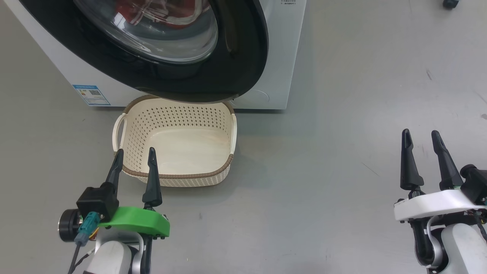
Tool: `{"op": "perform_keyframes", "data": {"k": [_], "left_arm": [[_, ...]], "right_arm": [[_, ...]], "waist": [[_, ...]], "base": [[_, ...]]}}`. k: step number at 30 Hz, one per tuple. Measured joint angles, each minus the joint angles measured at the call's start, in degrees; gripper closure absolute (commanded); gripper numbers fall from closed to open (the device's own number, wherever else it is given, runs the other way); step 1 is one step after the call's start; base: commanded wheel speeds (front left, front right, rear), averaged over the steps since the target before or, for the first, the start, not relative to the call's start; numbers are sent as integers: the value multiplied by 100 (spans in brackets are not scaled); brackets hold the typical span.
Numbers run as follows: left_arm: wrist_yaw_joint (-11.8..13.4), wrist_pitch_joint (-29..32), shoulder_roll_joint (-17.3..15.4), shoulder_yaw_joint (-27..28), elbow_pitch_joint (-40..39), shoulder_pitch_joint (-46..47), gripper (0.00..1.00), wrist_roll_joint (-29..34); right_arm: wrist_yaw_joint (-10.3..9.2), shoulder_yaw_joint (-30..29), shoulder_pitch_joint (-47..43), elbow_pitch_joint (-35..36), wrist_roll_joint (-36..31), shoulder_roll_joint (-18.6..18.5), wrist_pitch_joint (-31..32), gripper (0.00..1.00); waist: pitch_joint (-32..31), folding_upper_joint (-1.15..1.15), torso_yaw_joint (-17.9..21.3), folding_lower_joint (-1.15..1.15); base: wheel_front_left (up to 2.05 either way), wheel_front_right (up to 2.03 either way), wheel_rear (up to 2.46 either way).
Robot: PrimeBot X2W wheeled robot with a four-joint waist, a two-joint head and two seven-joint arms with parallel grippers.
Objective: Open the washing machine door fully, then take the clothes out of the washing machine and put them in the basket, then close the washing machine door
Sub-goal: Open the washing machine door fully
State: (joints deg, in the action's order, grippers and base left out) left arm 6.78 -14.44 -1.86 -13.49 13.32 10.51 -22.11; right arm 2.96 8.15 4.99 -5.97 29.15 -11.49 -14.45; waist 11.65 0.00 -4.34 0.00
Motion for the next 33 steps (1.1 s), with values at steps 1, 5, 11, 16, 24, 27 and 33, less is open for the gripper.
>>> {"op": "perform_keyframes", "data": {"k": [1, 5, 11, 16, 24, 27, 33], "left_arm": [[0, 0, 0, -1, -2, 0, 0, 0], [-1, 0, 0, -3, -20, 0, 0, 0], [0, 0, 0, -16, -27, 0, 0, 0], [0, -1, -1, -125, -79, 1, 0, -1], [0, 0, -2, -183, -92, 5, 0, 4], [0, 0, -3, -265, -93, 10, 0, 4], [0, -1, -3, -386, -114, 23, 0, 3]], "right_arm": [[0, -3, 0, 0, -1, 2, 0, 0], [15, -19, 0, 0, -2, 13, 0, 0], [49, -31, 0, 5, -12, 18, 0, 0], [53, -46, 2, 130, -82, 0, -1, 100], [171, -27, 190, 185, 2, -29, 0, 100], [249, -3, 435, 186, 41, -80, 56, 100], [303, 15, 1074, 170, 519, -110, 426, 100]], "waist": [[2, 0, -2, 0], [18, 0, -10, 0], [54, 0, -28, 0], [143, 0, -55, 0], [325, 0, -125, 0], [385, 0, -160, 0], [515, 0, -247, 0]], "base": [[0, 0, 0], [0, 0, 0], [0, 0, 0], [0, 0, 0], [0, 0, 0], [0, 0, 0], [0, 0, 0]]}}
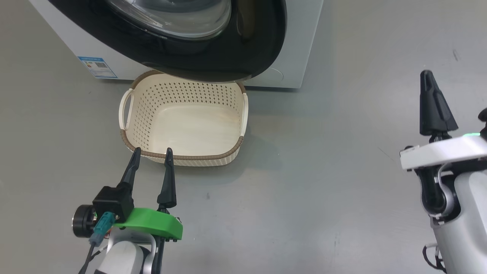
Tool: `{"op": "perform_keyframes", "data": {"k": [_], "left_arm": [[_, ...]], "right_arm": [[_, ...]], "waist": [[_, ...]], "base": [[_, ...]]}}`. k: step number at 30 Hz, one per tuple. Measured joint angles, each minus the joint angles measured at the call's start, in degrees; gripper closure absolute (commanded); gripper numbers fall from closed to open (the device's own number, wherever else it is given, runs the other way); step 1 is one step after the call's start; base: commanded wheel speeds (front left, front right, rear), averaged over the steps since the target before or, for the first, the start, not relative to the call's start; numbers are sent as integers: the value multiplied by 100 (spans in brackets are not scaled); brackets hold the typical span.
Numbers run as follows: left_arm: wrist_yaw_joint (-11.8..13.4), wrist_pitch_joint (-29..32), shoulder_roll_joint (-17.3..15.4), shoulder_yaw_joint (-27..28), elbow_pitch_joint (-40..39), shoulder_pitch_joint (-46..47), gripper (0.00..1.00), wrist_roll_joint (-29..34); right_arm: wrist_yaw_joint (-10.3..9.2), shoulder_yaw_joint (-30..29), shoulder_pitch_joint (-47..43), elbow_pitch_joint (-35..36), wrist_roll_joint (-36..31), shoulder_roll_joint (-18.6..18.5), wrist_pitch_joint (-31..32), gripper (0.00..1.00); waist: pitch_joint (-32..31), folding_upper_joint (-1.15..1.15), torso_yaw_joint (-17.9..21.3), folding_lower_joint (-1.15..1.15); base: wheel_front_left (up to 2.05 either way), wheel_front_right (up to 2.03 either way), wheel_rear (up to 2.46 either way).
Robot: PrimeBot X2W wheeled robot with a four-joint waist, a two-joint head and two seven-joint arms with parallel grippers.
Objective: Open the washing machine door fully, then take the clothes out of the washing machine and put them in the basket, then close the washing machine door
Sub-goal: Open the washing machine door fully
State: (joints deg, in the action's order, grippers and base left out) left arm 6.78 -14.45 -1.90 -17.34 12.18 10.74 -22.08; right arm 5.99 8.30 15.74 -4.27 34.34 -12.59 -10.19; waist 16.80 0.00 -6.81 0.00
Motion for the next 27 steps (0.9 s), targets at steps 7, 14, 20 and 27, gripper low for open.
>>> {"op": "perform_keyframes", "data": {"k": [7, 14, 20, 27], "left_arm": [[0, 1, -1, -144, -36, 145, 0, -9], [0, 1, 0, -289, -110, 249, 0, -113], [0, 0, 1, -360, -158, 349, 0, -175], [0, 0, 2, -417, -230, 463, 0, -319]], "right_arm": [[47, -100, 979, -99, 914, 81, 658, 100], [47, -342, 1830, -458, 1785, 101, 1491, 100], [-85, -620, 2540, -795, 2549, 214, 2117, 100], [-428, -709, 3312, -1168, 3248, 411, 2873, 100]], "waist": [[185, 0, -115, 0], [384, 0, -278, 0], [570, 0, -445, 0], [791, 0, -642, 0]], "base": [[0, 0, 0], [0, 0, 0], [0, 0, 0], [0, 0, 0]]}}
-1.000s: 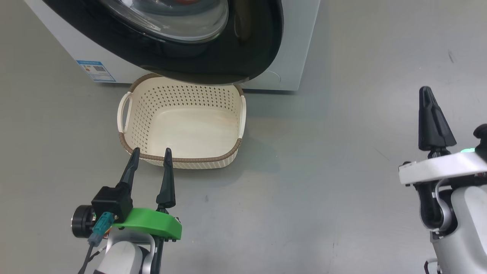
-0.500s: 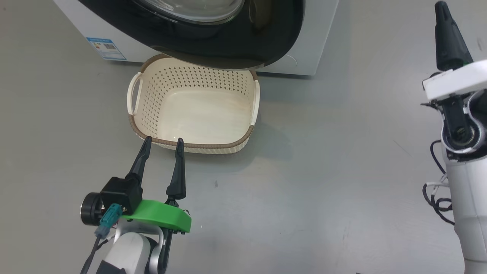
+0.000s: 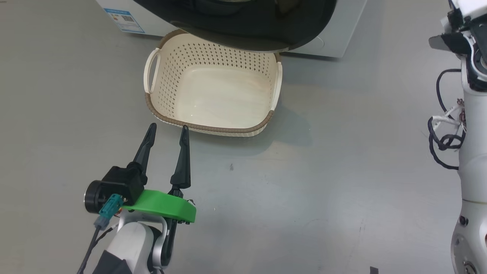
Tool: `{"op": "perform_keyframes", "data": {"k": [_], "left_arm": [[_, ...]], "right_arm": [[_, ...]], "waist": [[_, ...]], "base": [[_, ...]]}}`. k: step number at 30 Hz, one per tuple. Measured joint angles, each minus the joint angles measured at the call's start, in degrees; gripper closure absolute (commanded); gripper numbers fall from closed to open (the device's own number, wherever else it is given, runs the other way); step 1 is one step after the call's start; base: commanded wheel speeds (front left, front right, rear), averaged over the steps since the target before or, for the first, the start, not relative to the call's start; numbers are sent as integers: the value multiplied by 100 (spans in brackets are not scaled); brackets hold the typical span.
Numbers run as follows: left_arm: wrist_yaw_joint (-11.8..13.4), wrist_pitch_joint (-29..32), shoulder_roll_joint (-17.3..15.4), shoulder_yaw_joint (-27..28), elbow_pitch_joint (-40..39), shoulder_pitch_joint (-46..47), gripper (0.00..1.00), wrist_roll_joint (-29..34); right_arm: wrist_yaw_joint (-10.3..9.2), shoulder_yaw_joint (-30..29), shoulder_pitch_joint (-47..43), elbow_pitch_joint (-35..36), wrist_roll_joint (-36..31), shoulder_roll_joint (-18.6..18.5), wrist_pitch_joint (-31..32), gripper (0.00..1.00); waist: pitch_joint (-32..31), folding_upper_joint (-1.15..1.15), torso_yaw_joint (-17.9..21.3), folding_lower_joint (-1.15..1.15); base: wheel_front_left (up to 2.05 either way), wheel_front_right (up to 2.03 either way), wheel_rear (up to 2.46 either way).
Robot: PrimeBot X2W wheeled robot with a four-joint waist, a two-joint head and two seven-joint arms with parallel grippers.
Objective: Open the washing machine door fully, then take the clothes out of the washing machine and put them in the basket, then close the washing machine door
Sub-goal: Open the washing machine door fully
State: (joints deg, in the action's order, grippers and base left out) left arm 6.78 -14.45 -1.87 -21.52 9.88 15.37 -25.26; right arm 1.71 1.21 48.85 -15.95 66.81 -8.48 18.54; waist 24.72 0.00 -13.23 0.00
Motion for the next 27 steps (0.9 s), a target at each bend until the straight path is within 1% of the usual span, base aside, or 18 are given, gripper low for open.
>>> {"op": "perform_keyframes", "data": {"k": [6, 8, 11, 17, 27], "left_arm": [[0, 1, 1, -75, -43, 64, 0, -56], [0, 1, 1, -75, -58, 78, 0, -98], [0, 1, 2, -76, -68, 97, 0, -114], [0, 1, 4, -82, -89, 131, 0, -174], [0, 0, 10, -59, -100, 142, 0, -187]], "right_arm": [[-392, -114, 515, -303, 460, 120, 517, 100], [-493, -78, 676, -347, 527, 131, 704, 100], [-595, -12, 883, -448, 539, 124, 933, 100], [-692, 52, 1068, -686, 678, 113, 1289, 100], [-746, 145, 1271, -1011, 832, 115, 1755, 100]], "waist": [[161, 0, -171, 0], [215, 0, -221, 0], [291, 0, -294, 0], [401, 0, -427, 0], [470, 0, -529, 0]], "base": [[0, 0, 0], [0, 0, 0], [0, 0, 0], [0, 0, 0], [0, 0, 0]]}}
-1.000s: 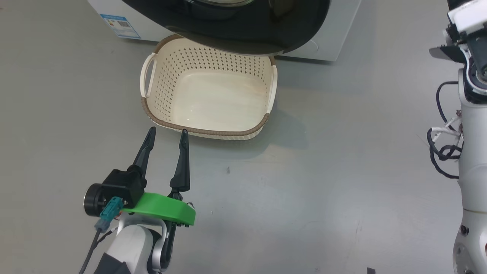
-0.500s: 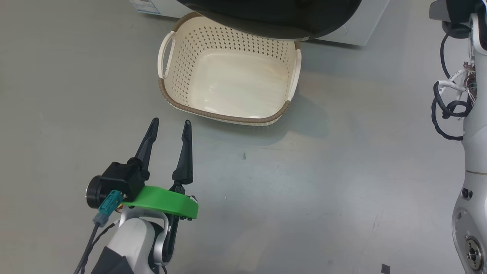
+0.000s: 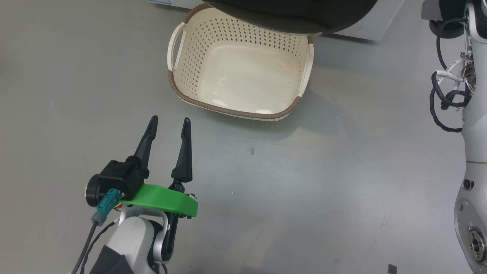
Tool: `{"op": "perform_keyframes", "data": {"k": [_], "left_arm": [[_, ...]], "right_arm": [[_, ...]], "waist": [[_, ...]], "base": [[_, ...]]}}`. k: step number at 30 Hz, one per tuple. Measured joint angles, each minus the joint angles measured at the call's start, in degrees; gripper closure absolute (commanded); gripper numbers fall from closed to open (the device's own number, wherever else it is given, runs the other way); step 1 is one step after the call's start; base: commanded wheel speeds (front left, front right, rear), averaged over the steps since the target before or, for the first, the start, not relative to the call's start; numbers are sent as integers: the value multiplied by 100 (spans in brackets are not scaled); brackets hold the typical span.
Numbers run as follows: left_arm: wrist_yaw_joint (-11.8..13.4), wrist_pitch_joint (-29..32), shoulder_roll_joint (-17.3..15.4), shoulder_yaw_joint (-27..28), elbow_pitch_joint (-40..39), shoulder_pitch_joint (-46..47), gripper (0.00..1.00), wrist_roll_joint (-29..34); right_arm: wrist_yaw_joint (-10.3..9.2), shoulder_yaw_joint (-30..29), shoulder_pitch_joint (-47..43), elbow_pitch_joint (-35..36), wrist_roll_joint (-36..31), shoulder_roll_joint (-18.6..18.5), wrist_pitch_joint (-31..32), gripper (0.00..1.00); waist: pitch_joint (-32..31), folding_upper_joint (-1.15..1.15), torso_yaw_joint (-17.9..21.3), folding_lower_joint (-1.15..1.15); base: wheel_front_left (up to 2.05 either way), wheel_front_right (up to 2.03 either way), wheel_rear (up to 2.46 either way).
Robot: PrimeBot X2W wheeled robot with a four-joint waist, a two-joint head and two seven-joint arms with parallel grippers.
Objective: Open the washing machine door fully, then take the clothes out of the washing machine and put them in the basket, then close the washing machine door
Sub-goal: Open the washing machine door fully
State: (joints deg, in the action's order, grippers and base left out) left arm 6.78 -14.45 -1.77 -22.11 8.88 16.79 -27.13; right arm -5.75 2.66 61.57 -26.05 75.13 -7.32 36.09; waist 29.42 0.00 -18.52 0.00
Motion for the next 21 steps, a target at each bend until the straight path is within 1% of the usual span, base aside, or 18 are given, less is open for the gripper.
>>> {"op": "perform_keyframes", "data": {"k": [3, 5, 21], "left_arm": [[0, 0, 0, 10, 0, 0, 0, 0], [0, 0, 0, 15, 0, 0, 0, 0], [1, 0, 2, 9, 12, 29, 0, -1]], "right_arm": [[-5, -3, 67, -70, 62, 4, 103, 100], [-44, -2, 83, -120, 115, 3, 169, 100], [-97, 59, 163, -491, 361, -4, 786, 100]], "waist": [[7, 0, -10, 0], [10, 0, -13, 0], [-65, 0, -8, 0]], "base": [[0, 0, 0], [0, 0, 0], [0, 0, 0]]}}
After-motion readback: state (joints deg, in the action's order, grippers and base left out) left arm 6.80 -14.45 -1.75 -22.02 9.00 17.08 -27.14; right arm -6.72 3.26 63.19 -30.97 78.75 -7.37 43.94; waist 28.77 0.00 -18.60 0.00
